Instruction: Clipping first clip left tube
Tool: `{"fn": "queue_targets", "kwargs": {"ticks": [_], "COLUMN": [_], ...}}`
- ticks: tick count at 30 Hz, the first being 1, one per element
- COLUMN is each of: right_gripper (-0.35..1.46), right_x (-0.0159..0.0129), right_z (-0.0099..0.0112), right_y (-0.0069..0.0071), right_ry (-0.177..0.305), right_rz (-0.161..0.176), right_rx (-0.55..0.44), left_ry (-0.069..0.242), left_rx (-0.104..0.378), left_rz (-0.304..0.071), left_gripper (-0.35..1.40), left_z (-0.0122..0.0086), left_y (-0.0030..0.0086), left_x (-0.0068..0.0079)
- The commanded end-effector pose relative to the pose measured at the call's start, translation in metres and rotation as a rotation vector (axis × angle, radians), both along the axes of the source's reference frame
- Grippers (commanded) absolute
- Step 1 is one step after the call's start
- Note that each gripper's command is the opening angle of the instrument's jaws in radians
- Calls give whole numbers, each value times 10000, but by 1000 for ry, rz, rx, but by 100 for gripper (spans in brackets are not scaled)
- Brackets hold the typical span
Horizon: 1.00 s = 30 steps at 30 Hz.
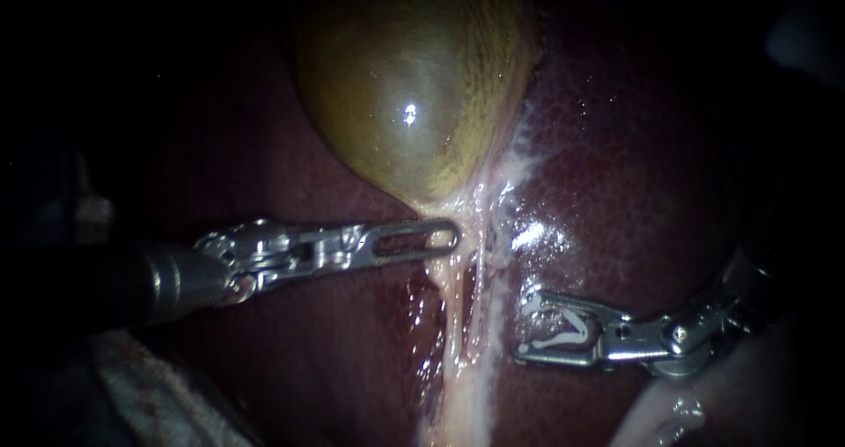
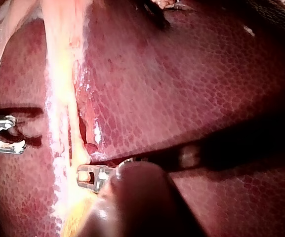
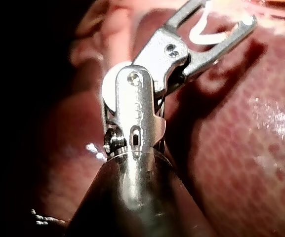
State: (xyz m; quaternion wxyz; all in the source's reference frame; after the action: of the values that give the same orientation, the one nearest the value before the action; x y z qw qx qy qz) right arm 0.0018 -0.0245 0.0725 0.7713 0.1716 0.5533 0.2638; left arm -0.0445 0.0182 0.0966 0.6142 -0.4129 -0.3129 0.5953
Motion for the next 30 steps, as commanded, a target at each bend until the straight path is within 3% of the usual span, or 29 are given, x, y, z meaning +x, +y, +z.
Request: {"fn": "queue_targets", "kwargs": {"ticks": [1, 11, 30], "right_gripper": [45, 45, 46], "right_x": [0, 0, 0], "right_z": [0, 0, 0], "right_y": [0, 0, -1], "right_ry": [0, 0, 0], "right_rz": [0, 0, 0], "right_rx": [0, 0, 0], "left_ry": [0, 1, -7], "left_rx": [0, -3, 12], "left_rz": [0, 1, 19], "left_gripper": [-35, -35, -35], "left_z": [0, -5, -56], "left_y": [0, -2, 1], "left_x": [0, -1, 4]}}
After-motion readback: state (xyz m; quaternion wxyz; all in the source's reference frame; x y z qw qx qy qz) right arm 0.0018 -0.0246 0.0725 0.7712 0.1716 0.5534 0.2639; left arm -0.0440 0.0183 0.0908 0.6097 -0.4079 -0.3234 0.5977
